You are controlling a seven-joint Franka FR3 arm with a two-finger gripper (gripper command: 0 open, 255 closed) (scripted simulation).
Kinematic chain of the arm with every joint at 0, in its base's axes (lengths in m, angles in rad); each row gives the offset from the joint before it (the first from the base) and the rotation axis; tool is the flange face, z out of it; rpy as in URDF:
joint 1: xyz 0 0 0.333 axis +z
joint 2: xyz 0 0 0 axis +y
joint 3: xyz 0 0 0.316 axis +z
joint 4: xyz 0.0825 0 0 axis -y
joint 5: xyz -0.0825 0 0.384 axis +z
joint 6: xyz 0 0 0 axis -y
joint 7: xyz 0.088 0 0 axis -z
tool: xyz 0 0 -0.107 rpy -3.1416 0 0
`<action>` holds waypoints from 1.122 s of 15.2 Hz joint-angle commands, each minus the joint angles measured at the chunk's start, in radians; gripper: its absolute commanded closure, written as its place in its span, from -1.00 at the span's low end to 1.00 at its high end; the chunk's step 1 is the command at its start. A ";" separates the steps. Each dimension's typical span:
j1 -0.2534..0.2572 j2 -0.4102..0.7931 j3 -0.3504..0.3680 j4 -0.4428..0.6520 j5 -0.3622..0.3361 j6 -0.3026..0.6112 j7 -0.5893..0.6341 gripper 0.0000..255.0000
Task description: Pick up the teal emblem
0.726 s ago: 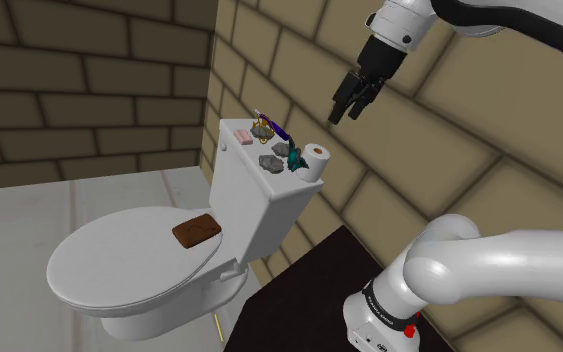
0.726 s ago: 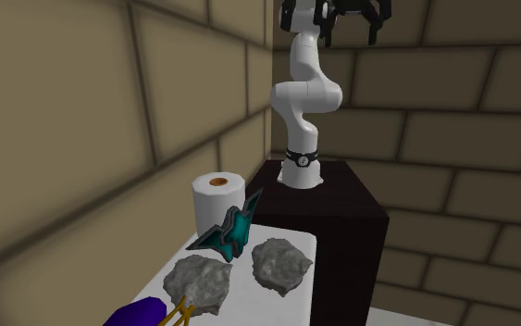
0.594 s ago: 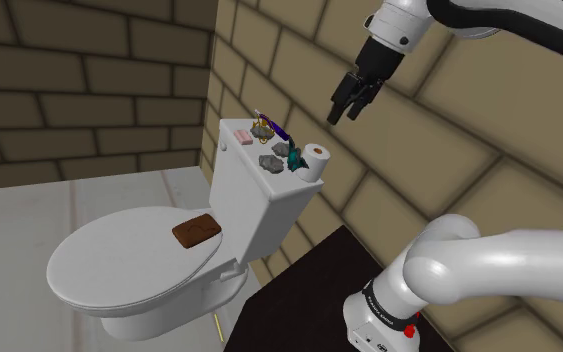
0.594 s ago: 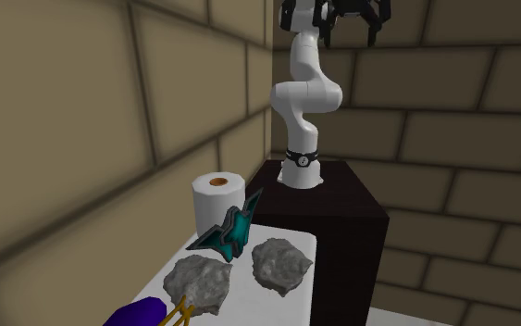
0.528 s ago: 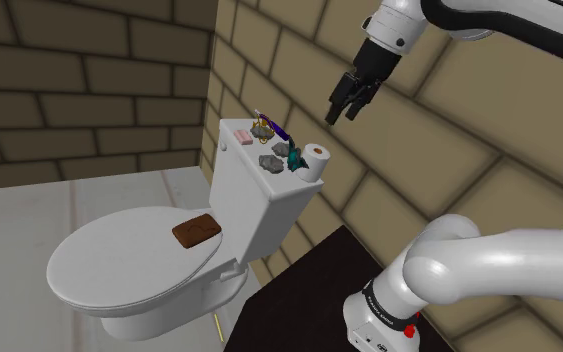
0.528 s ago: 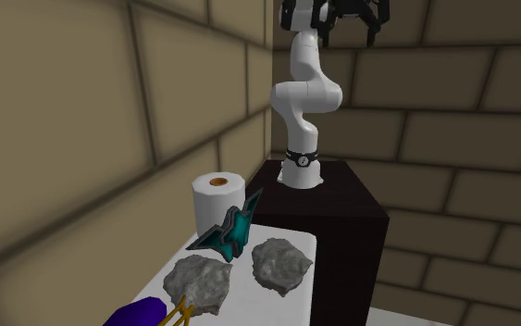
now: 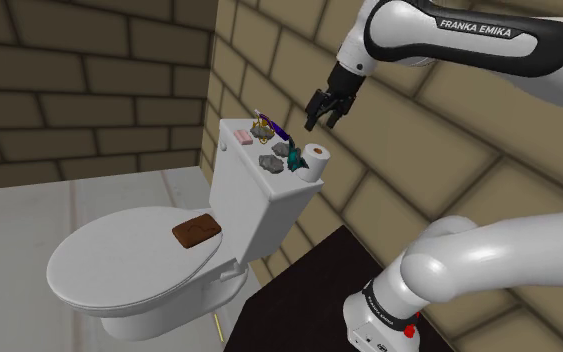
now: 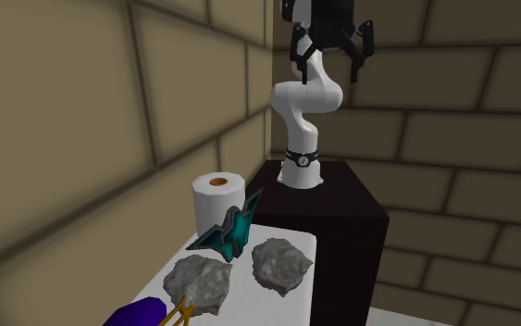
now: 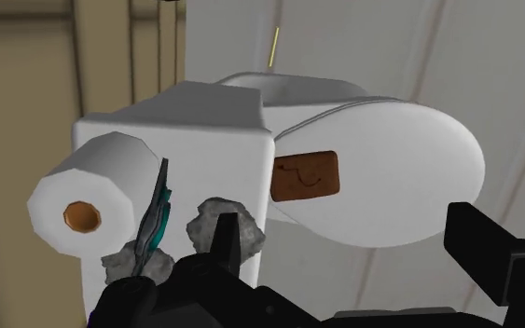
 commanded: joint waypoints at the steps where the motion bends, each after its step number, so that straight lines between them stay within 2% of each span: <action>1: -0.015 0.052 -0.010 -0.004 -0.008 0.059 0.002 -1.00; 9: -0.068 0.287 -0.053 0.029 -0.030 0.263 0.009 -1.00; 17: -0.114 0.545 -0.101 0.132 -0.030 0.422 0.012 -1.00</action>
